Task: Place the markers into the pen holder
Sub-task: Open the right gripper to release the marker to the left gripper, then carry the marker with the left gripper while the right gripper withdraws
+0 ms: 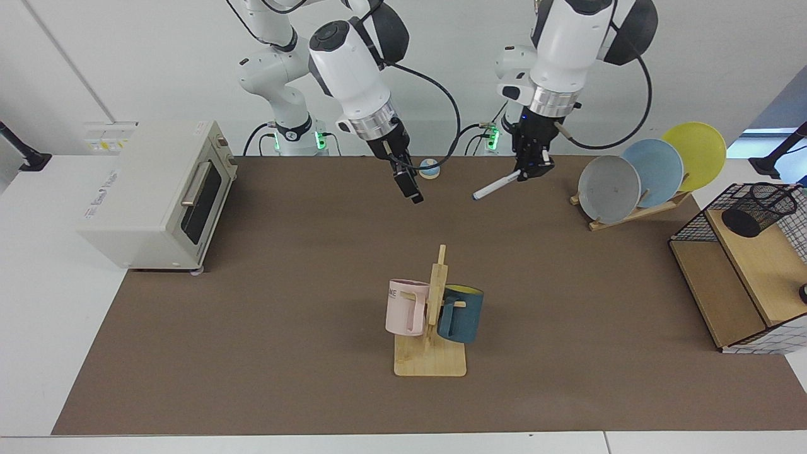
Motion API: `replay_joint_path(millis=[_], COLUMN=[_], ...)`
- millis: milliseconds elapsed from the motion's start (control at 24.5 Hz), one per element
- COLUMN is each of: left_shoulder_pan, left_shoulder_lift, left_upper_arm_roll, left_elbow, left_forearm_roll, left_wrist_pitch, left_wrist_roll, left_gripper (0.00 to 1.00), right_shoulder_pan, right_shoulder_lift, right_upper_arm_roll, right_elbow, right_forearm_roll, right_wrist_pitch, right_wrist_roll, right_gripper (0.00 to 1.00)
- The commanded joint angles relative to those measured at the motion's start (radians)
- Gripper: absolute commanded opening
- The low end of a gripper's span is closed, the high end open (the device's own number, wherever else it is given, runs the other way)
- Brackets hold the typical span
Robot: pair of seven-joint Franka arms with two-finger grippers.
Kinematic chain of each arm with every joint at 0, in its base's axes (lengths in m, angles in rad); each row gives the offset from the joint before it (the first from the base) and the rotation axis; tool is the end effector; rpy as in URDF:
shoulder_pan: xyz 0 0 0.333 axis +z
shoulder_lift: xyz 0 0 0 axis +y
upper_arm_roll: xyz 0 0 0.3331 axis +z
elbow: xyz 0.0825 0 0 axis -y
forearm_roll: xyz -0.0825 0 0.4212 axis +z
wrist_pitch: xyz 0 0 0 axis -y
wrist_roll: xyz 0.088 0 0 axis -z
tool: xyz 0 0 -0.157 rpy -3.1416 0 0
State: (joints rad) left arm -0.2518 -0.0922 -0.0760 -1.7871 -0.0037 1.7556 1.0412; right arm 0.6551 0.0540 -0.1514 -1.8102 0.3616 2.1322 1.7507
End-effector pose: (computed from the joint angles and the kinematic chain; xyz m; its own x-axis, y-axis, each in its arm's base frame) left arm 0.5458 -0.1875 0.5505 0.2003 -0.9793 0.0276 -0.9780 -0.2015 -0.0538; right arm 0.5586 0.3443 0.4957 0.1920 -0.9099 -0.3676 -0.9757 -0.1369 -0.1709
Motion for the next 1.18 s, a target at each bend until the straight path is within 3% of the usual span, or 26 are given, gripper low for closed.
replay_joint_path(millis=[0, 163, 285, 489, 652, 897, 1141], left_shoulder_pan=[0.005, 0.005, 0.005, 0.006, 0.006, 0.008, 0.009], left_shoulder_lift=[-0.015, 0.002, 0.005, 0.02, 0.075, 0.181, 0.192], left_upper_arm_roll=[0.116, 0.231, 0.257, 0.343, 0.41, 0.539, 0.647], left_elbow=[-0.028, -0.029, -0.028, -0.009, 0.081, 0.245, 0.256], left_forearm_roll=[0.057, 0.128, 0.27, 0.367, 0.48, 0.501, 0.554], left_wrist_pitch=[-0.01, 0.002, 0.028, 0.035, 0.029, 0.022, 0.016], left_wrist_roll=[0.003, 0.006, 0.016, 0.017, 0.072, 0.279, 0.358], left_gripper=[0.0, 0.0, 0.0, 0.0, 0.0, 0.0, 0.0], right_shoulder_pan=[-0.083, -0.149, -0.195, -0.245, -0.287, -0.347, -0.442], right_shoulder_lift=[-0.042, -0.057, -0.072, -0.097, -0.124, -0.174, -0.213], right_upper_arm_roll=[0.004, 0.004, 0.004, 0.004, 0.006, 0.006, 0.006], right_elbow=[0.0, 0.0, 0.0, 0.0, 0.0, -0.003, -0.003], right_forearm_roll=[-0.071, -0.128, -0.168, -0.254, -0.293, -0.343, -0.354], right_wrist_pitch=[-0.098, -0.152, -0.182, -0.222, -0.271, -0.385, -0.491], right_wrist_roll=[-0.196, -0.385, -0.52, -0.716, -0.885, -1.086, -1.351], right_gripper=[1.0, 1.0, 1.0, 1.0, 1.0, 1.0, 1.0])
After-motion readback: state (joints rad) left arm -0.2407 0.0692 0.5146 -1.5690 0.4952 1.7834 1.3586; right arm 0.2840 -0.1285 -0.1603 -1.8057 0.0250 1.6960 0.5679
